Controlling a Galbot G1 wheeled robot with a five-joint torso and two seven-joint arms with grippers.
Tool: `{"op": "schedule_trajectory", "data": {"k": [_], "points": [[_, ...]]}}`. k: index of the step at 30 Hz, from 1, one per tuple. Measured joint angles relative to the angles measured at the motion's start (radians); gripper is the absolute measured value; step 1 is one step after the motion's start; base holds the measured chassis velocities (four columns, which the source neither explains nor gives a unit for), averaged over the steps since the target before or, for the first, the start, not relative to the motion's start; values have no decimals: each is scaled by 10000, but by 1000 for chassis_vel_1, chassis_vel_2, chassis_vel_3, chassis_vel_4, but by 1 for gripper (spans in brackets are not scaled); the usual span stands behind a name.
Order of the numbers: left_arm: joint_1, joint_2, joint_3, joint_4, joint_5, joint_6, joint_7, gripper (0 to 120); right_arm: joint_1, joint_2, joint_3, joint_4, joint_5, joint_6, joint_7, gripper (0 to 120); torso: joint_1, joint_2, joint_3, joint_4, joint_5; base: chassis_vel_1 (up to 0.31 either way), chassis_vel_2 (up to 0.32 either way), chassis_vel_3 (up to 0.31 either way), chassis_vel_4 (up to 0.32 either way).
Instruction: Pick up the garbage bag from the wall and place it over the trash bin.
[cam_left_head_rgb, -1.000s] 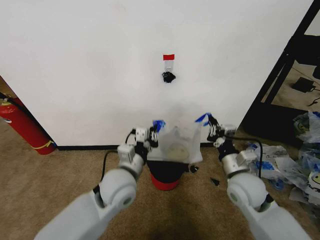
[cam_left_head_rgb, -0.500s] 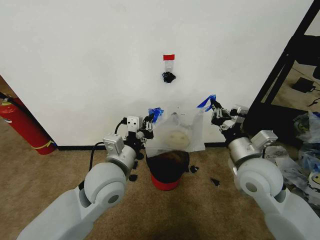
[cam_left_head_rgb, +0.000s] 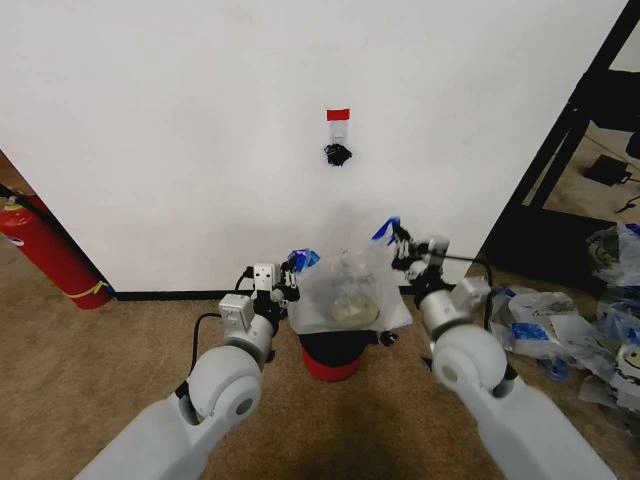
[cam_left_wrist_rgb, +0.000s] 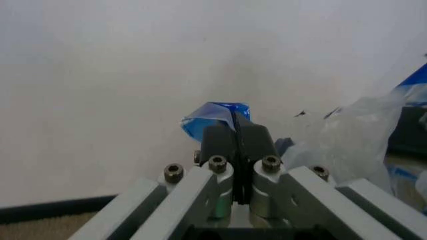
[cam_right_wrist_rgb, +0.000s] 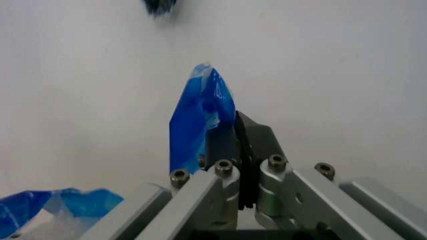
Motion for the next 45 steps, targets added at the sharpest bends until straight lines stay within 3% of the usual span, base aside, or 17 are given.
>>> {"op": "schedule_trajectory", "data": {"k": [8, 13, 18, 21, 23, 27, 33, 42, 45], "points": [[437, -94, 70, 95, 333, -47, 17, 0, -472, -242, 100, 326, -217, -320, -1, 3, 0, 0, 0, 4, 1, 0, 0, 0, 0], [686, -37, -129, -17, 421, -63, 24, 0, -1128, -945, 553, 816, -73, -370, -442, 25, 0, 0, 0, -4, -1, 0, 0, 0, 0], [1421, 50, -676, -391, 626, -96, 24, 0, -1643, -2000, 865, 1067, 154, 6, -1335, 41, 0, 0, 0, 13, 0, 0, 0, 0, 0], [1595, 69, -783, -435, 717, -136, 50, 0, -2264, -2631, 1388, 1237, 514, 494, -2165, 54, 0, 0, -1, -5, -5, 0, 0, 0, 0], [1712, 79, -837, -483, 778, -174, 77, 0, -2533, -2821, 1748, 1166, 805, 789, -2726, 63, 0, 0, -1, 0, 7, 0, 0, 0, 0], [1723, 88, -827, -493, 796, -183, 94, 0, -2813, -2899, 2223, 1046, 1211, 974, -3311, 71, 0, 0, -1, 4, -3, 0, 0, 0, 0], [1503, 4, -637, -363, 840, -184, 98, 0, -3177, -3197, 3455, 37, 1563, 1443, -5753, 97, 0, -2, 0, 2, 0, 0, 0, 0, 0], [1293, -23, -543, -304, 831, -184, 84, 0, -2842, -3582, 3954, -1719, 1628, 1682, -8074, 100, 0, -3, 1, 4, 0, 0, 0, 0, 0], [1322, -57, -435, -304, 877, -184, 83, 0, -2487, -3649, 3641, -2964, 1751, 1583, -9609, 100, 0, -3, 1, 2, 3, 0, 0, 0, 0]]}}
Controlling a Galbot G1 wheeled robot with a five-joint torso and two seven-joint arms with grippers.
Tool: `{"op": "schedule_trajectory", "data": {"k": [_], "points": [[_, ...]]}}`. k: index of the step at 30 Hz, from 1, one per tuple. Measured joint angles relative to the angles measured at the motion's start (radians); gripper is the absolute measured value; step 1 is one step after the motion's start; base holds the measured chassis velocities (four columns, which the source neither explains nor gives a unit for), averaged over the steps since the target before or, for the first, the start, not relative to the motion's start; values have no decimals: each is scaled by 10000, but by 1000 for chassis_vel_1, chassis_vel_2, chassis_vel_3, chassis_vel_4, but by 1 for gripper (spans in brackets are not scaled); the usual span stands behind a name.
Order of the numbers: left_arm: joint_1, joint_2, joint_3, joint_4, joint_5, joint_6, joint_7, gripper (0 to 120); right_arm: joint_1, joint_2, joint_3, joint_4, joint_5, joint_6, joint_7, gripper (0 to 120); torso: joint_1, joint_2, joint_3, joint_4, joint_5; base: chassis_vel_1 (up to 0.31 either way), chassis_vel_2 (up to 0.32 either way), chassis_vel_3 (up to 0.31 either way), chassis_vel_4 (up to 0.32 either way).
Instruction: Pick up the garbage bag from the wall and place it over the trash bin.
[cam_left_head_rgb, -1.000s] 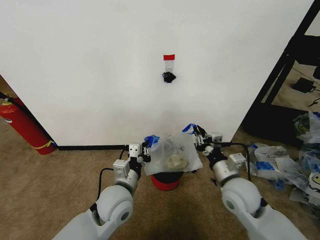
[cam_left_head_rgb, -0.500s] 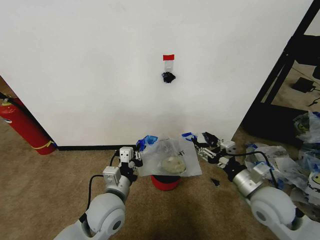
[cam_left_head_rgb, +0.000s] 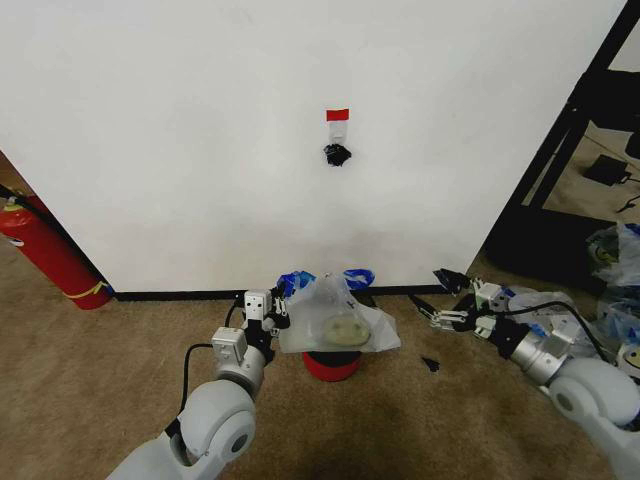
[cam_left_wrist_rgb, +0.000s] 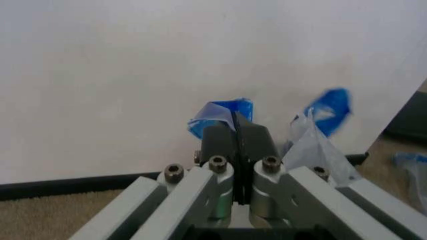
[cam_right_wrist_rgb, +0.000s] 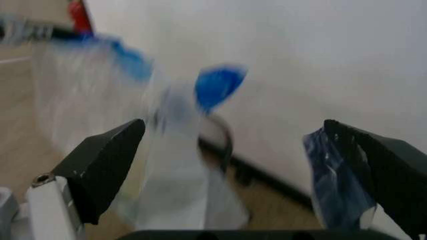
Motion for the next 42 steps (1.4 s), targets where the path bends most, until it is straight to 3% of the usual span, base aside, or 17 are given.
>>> {"op": "schedule_trajectory", "data": {"k": [8, 19, 23, 27, 28, 31, 35, 40, 42], "points": [[-9, 14, 119, 6, 83, -3, 25, 0, 556, 347, -909, -1343, -787, -261, -1574, 99, 0, 1, 0, -1, -1, 0, 0, 0, 0], [-89, 9, 277, 74, 76, 0, 46, 0, 1400, 1047, -1337, -2089, -3497, 1132, -1346, 97, 0, 0, 0, 1, -4, 0, 0, 0, 0], [-20, 13, 287, 72, 77, 4, 49, 0, 1286, 1226, -1290, -1839, -5318, 2216, -1254, 90, 0, 0, 0, -1, -3, 0, 0, 0, 0], [23, 34, 267, 46, 75, 5, 51, 0, 1208, 1328, -1144, -1458, -7919, 3620, -547, 88, 0, 1, 0, 0, -6, 0, 0, 0, 0], [23, 34, 267, 46, 75, 5, 51, 0, 1208, 1328, -1144, -1458, -7919, 3620, -547, 88, 0, 1, 0, 0, -6, 0, 0, 0, 0], [35, 30, 261, 2, 69, 8, 57, 0, 1180, 1606, -1116, -1208, -10368, 4746, 686, 88, 0, 0, -1, 0, -6, 0, 0, 0, 0], [71, 29, 261, -44, 64, 13, 60, 0, 1314, 2001, -1070, -1281, -12716, 5402, 1655, 86, 0, 1, -1, 1, -5, 0, 0, 0, 0], [149, 40, 235, -95, 63, 16, 61, 0, 1447, 2308, -1085, -1715, -13858, 5662, 2377, 82, 0, 1, -1, 0, -4, 0, 0, 0, 0], [188, 53, 215, -115, 62, 16, 62, 0, 1510, 2454, -1093, -1904, -14164, 5711, 2505, 75, 0, 1, -1, 0, -4, 0, 0, 0, 0]]}}
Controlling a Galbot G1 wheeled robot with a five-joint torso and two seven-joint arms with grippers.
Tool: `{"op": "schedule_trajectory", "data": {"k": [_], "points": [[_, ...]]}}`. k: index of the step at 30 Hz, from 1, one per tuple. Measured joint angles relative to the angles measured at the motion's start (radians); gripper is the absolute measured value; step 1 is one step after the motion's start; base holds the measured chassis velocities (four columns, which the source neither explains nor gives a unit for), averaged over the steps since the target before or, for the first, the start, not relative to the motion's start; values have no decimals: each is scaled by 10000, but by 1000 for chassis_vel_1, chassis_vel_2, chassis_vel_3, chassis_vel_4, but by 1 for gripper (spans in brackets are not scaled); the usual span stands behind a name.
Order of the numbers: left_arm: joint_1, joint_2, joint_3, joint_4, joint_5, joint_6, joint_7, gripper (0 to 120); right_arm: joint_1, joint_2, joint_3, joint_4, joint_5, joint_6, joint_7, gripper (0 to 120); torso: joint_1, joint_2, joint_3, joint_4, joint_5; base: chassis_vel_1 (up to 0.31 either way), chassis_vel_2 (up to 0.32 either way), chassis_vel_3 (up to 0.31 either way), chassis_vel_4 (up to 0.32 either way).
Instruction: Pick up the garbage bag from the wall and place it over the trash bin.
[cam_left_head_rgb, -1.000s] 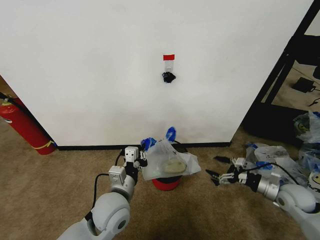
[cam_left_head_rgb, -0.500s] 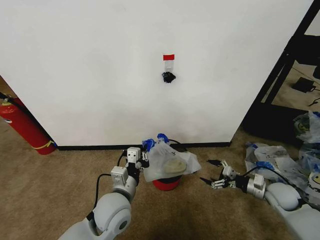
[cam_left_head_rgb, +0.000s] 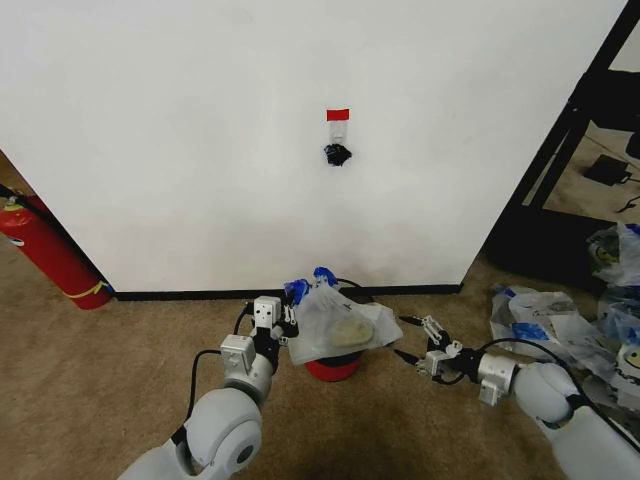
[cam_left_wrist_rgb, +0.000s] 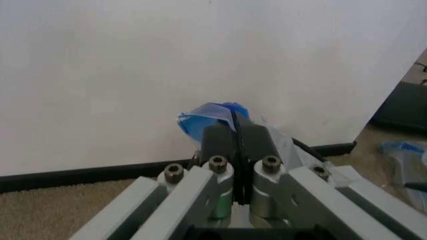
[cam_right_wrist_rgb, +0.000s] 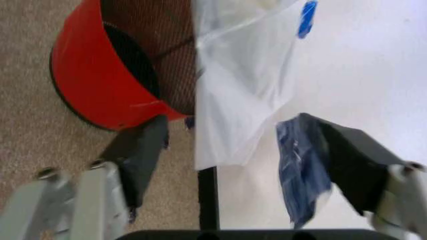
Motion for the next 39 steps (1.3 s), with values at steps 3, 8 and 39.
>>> {"op": "schedule_trajectory", "data": {"k": [3, 8, 39], "points": [[19, 7, -8, -13, 0, 0, 1, 0, 66, 89, -16, -174, -94, 9, 43, 68, 0, 0, 0, 0, -1, 0, 0, 0, 0], [15, -11, 26, -23, -2, 0, 6, 0, 276, 338, -74, -586, -312, 32, 393, 46, 0, 0, 0, 1, 0, 0, 0, 0, 0], [-695, -428, 474, 221, -14, 3, -7, 0, 359, 109, -760, 213, 1926, -1790, 1283, 0, 0, 0, 0, 0, 0, 0, 0, 0, 0]]}}
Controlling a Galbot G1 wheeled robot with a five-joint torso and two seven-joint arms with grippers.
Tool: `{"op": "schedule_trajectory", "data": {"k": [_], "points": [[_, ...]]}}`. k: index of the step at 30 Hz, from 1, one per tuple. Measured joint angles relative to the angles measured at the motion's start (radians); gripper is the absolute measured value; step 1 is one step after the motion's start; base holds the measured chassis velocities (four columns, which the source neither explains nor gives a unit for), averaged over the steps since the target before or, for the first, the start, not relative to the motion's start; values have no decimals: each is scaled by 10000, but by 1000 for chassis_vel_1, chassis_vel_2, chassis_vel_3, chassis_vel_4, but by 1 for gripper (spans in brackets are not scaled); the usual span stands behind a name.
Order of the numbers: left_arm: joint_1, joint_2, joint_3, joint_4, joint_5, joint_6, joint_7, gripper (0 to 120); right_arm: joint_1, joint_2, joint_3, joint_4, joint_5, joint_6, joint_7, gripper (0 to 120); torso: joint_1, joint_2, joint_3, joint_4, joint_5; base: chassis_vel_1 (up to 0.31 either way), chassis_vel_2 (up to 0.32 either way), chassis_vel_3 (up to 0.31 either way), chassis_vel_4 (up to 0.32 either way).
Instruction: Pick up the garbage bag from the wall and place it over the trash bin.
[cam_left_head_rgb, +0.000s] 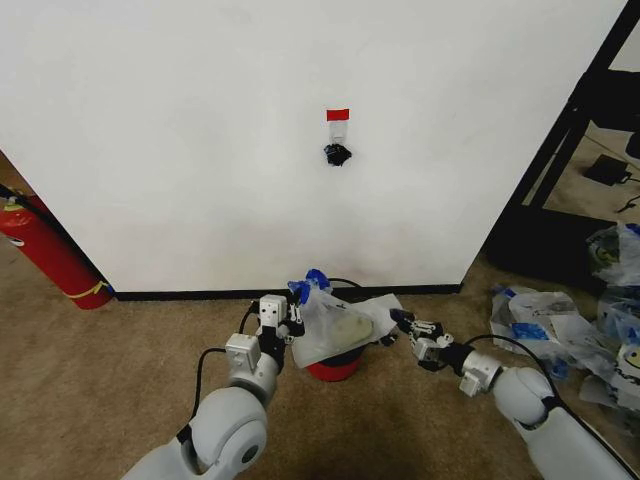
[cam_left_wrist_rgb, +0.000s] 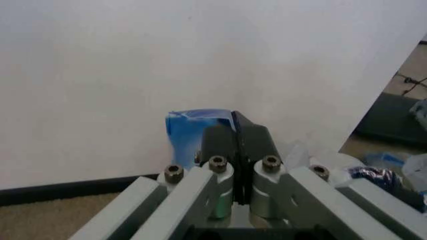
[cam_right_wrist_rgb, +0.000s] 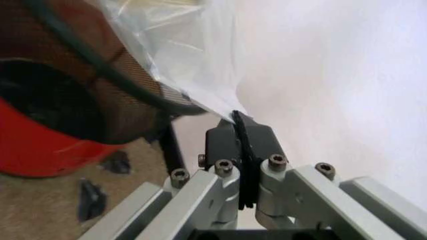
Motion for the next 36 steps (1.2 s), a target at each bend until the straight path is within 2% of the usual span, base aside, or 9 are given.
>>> {"op": "schedule_trajectory", "data": {"k": [10, 17, 22, 24, 26, 29, 31, 33, 36], "points": [[-581, -235, 337, 432, -41, -40, -7, 0, 402, -410, -351, 135, 1375, -1151, 442, 0, 0, 2, 0, -2, 1, 0, 0, 0, 0], [-567, -401, 448, 702, -30, -139, -2, 0, 1093, -1071, -1493, 937, 3412, -2436, 174, 0, 0, 2, 0, -1, -2, 0, 0, 0, 0], [-506, -595, 470, 820, 22, -178, 3, 0, 2236, -1572, -3051, 1253, 5339, -3657, -283, 0, 0, 1, 0, 1, -1, 0, 0, 0, 0], [-483, -657, 460, 841, 43, -186, 4, 0, 3003, -1715, -3844, 1058, 6006, -4034, -477, 0, 0, 2, 0, 1, 0, 0, 0, 0, 0], [-476, -672, 456, 842, 50, -189, 5, 0, 3214, -1744, -4064, 976, 6189, -4126, -526, 0, 0, 2, 0, 0, 0, 0, 0, 0, 0], [-415, -706, 419, 836, 81, -199, 9, 0, 4257, -1829, -5044, 617, 7151, -4667, -717, 0, 1, 1, 1, 1, 1, 0, 0, 0, 0], [-334, -699, 413, 776, 114, -203, 12, 0, 4816, -1880, -5676, 571, 8198, -5469, -667, 0, 1, 1, 0, 1, -2, 0, 0, 0, 0], [-315, -687, 413, 763, 125, -204, 14, 0, 5000, -1900, -5898, 573, 8622, -5739, -610, 0, 1, 1, 0, 0, 0, 0, 0, 0, 0], [-216, -642, 384, 665, 179, -214, 31, 0, 5675, -1974, -6784, 781, 10332, -6831, -270, 0, 1, 1, 0, -1, -2, 0, 0, 0, 0]]}}
